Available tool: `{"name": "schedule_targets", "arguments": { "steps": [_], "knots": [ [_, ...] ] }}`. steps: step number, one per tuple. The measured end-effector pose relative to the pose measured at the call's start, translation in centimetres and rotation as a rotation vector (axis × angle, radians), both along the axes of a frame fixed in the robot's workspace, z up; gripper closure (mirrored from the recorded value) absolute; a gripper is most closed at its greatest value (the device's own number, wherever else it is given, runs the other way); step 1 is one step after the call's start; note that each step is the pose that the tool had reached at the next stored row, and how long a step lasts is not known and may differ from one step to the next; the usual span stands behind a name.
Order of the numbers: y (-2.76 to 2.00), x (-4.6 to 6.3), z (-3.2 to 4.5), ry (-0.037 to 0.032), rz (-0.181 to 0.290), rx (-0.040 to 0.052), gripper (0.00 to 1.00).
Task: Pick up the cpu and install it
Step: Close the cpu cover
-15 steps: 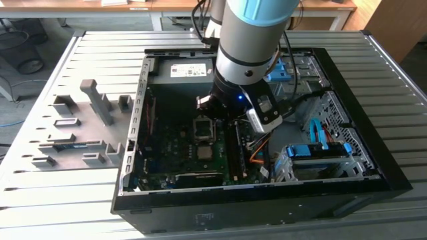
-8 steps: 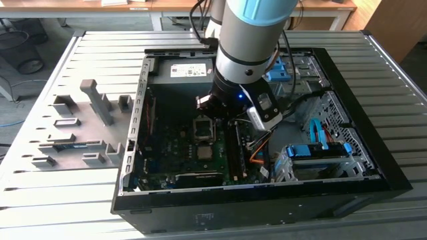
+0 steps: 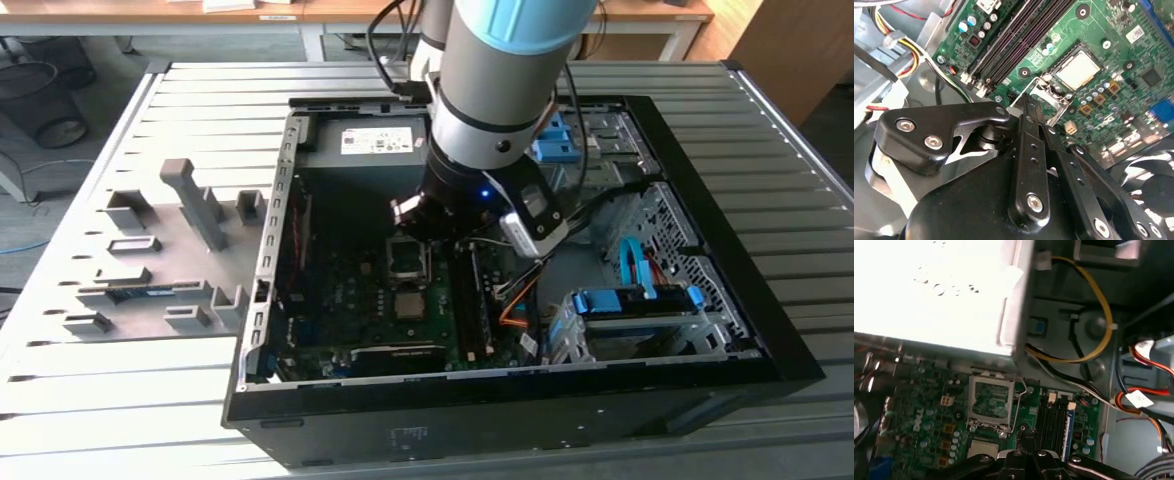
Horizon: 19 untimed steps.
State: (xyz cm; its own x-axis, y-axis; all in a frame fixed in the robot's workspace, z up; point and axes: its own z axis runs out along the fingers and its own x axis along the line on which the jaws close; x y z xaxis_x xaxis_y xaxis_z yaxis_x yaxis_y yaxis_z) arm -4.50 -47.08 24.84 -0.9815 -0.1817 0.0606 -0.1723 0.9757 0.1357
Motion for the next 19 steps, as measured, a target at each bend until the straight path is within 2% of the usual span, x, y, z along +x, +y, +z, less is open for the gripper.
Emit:
{"name": "schedule_targets", "arguments": {
  "steps": [19],
  "knots": [
    [0.00, 0.00, -0.20, -0.0001, 0.347, 0.0002, 0.90]
  ]
}}
